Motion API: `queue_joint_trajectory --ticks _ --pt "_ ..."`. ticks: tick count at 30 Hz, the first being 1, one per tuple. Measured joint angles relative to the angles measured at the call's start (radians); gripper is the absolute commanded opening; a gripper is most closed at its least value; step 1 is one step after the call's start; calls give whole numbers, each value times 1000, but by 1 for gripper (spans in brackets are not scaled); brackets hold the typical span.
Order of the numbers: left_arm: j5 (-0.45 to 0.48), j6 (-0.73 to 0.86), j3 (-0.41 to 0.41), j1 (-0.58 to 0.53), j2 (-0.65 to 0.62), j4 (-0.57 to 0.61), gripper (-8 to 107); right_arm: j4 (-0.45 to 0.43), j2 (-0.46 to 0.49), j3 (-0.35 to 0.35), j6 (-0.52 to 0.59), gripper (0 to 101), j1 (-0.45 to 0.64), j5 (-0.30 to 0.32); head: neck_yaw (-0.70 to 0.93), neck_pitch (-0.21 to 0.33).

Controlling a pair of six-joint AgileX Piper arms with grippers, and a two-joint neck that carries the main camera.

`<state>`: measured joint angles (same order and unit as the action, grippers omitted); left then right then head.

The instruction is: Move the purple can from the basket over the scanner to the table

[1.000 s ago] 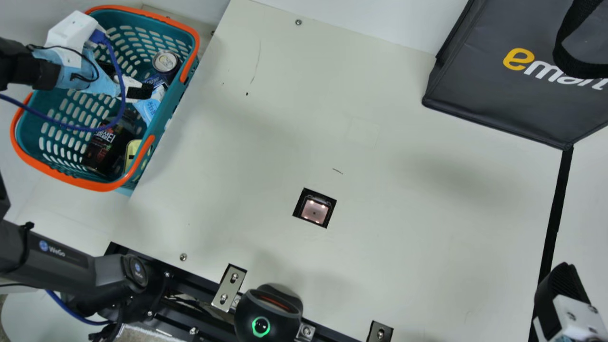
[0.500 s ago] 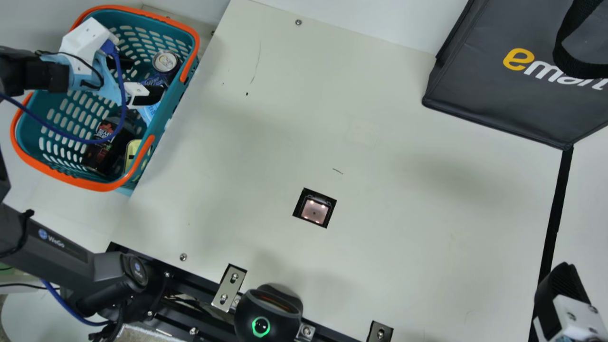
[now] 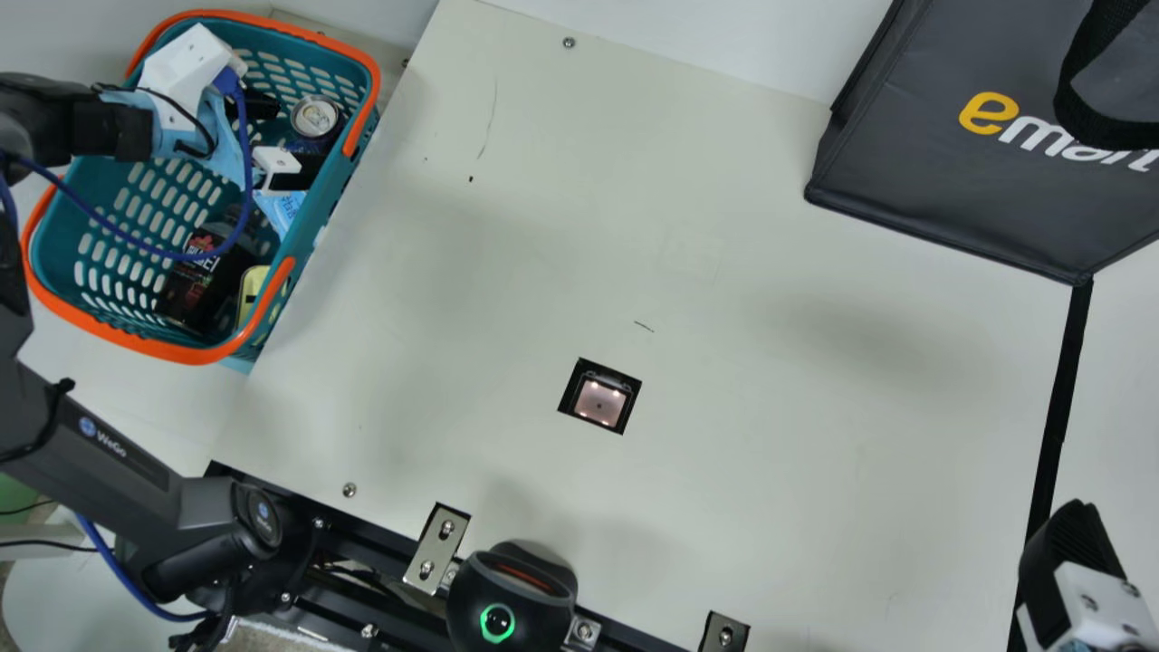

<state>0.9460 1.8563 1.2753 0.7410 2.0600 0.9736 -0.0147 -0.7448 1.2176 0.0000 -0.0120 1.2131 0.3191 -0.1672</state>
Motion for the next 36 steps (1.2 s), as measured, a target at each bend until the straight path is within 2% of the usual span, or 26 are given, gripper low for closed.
queue_joint_trajectory --ticks 13,24,36 --pt "-4 29 -4 -1 23 46 -8 0 0 0 0 95 0 1 0 -2" --pt "1 7 -27 29 -8 72 -8 0 0 0 0 95 0 1 0 0" --pt "2 10 -50 50 -32 38 32 0 0 0 0 95 0 1 0 -2"
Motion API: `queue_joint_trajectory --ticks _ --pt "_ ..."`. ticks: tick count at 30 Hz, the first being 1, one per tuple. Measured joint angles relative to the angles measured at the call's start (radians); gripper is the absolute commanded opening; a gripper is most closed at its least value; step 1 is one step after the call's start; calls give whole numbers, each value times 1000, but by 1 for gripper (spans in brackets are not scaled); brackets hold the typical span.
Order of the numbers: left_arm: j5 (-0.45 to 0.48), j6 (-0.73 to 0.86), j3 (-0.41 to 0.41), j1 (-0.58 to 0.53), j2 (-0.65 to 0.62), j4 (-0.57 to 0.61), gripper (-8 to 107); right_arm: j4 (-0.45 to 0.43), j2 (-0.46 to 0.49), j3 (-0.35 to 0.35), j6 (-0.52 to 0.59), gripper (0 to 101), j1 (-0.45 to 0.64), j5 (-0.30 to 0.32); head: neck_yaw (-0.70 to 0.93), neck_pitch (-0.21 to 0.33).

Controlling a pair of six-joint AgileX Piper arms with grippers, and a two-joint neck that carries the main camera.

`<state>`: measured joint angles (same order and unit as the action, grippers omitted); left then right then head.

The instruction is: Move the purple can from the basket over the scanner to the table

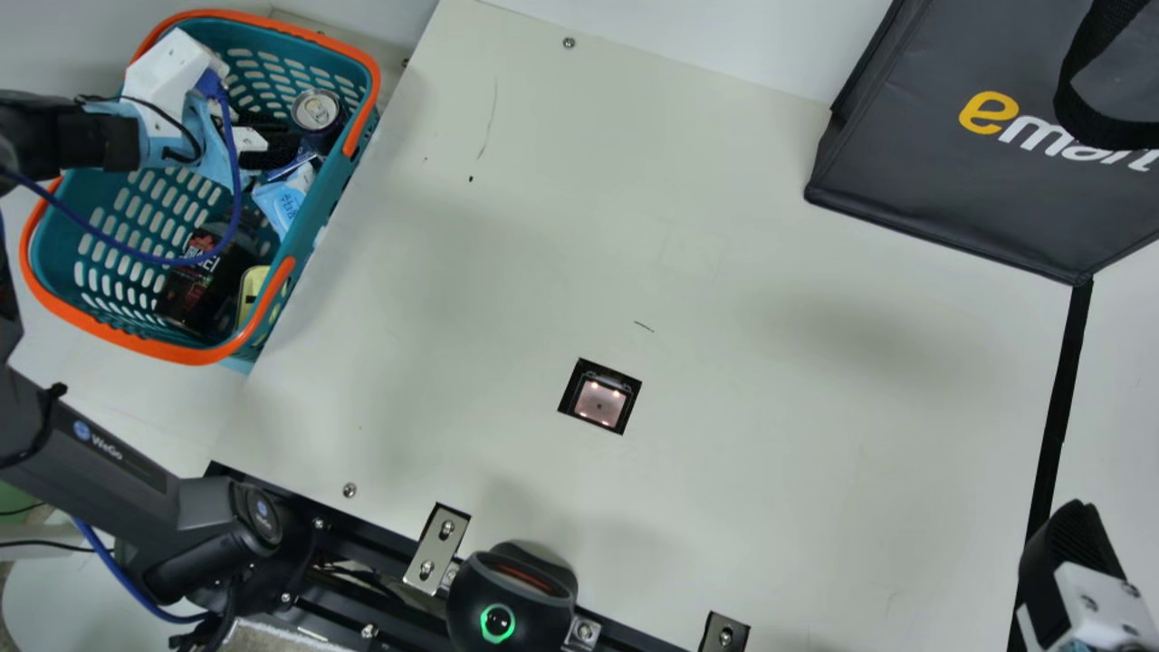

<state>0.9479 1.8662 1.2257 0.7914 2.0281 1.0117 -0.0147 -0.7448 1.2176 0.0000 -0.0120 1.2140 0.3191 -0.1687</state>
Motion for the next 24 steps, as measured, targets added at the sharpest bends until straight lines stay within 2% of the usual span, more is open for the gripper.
queue_joint_trajectory --ticks 17,24 --pt "6 3 1 11 0 -38 89 0 0 0 0 95 0 -1 0 2" --pt "15 1 25 10 22 -36 90 0 0 0 0 95 0 -1 0 2"
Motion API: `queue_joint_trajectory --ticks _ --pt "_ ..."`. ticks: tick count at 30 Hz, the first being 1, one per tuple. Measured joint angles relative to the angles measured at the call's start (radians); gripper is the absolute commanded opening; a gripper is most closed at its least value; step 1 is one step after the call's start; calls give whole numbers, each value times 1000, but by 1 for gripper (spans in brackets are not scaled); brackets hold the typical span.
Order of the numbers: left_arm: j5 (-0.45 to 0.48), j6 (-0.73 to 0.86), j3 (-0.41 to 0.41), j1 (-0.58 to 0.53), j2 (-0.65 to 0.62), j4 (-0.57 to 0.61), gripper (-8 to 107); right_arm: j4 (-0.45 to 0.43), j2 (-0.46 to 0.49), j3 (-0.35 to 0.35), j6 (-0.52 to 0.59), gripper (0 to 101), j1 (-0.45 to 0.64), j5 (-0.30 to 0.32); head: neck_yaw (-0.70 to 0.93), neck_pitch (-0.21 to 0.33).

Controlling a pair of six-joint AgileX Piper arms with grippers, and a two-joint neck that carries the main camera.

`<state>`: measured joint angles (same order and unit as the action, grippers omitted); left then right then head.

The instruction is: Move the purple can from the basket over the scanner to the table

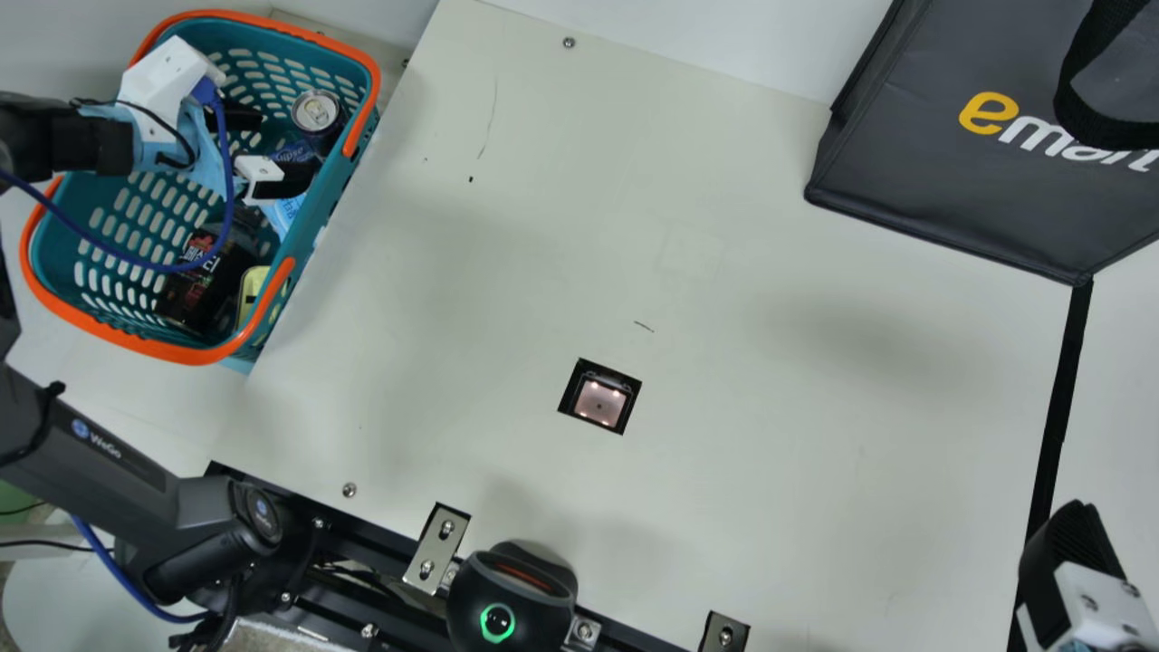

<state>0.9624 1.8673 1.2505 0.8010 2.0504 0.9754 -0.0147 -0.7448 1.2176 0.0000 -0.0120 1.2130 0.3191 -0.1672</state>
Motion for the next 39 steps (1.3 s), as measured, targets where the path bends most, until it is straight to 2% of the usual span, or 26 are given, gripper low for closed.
queue_joint_trajectory --ticks 31,39 --pt "49 6 120 -58 146 85 90 0 0 0 0 95 0 1 0 -2" --pt "37 6 124 -70 161 106 37 0 0 0 0 95 0 0 0 -2"
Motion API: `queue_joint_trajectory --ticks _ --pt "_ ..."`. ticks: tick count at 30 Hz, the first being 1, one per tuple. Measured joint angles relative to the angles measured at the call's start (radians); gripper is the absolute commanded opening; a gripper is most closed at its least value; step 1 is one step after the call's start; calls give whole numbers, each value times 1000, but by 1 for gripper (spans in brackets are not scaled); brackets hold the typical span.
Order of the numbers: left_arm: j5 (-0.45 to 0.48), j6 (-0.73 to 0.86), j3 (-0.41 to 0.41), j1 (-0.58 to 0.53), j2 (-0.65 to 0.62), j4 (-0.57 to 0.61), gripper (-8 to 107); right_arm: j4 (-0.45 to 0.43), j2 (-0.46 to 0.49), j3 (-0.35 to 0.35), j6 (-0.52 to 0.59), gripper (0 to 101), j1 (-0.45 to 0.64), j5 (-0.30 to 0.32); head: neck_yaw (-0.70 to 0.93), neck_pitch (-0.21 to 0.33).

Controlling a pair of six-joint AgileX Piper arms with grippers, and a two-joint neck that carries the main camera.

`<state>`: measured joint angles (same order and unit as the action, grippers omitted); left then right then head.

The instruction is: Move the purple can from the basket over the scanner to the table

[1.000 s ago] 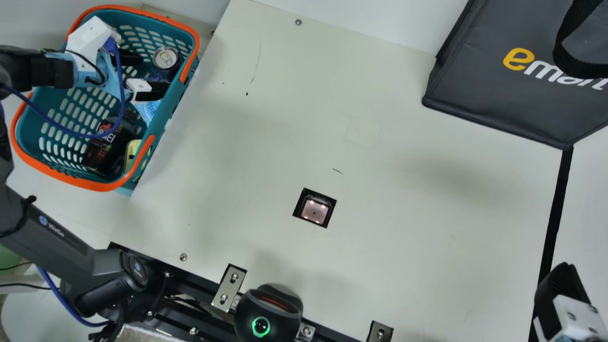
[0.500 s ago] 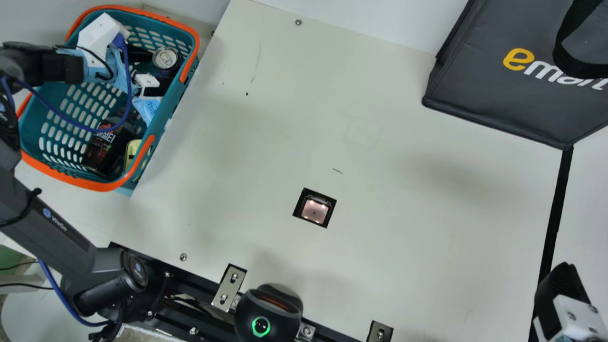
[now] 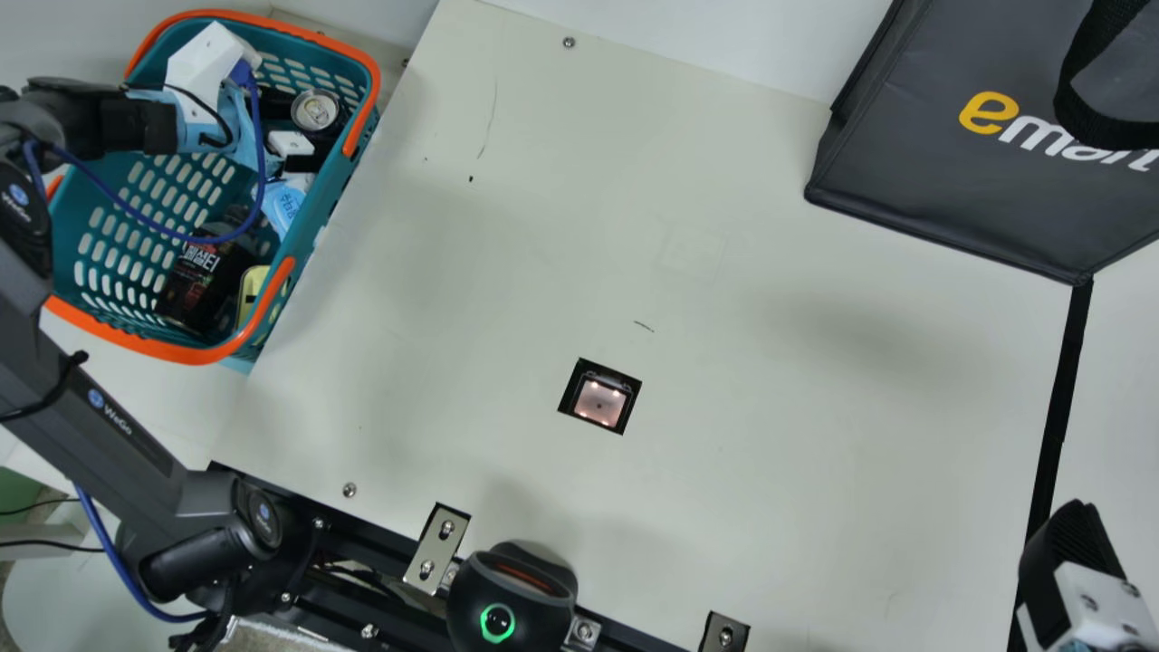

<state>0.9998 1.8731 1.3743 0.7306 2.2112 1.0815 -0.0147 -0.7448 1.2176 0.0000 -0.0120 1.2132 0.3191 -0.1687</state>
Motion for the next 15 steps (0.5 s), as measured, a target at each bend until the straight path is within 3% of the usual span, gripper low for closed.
queue_joint_trajectory --ticks 7,15 --pt "-13 2 -6 -2 1 27 -8 0 0 0 0 95 0 0 0 0" --pt "-23 -17 -35 18 -24 52 -8 0 0 0 0 95 0 0 0 0"
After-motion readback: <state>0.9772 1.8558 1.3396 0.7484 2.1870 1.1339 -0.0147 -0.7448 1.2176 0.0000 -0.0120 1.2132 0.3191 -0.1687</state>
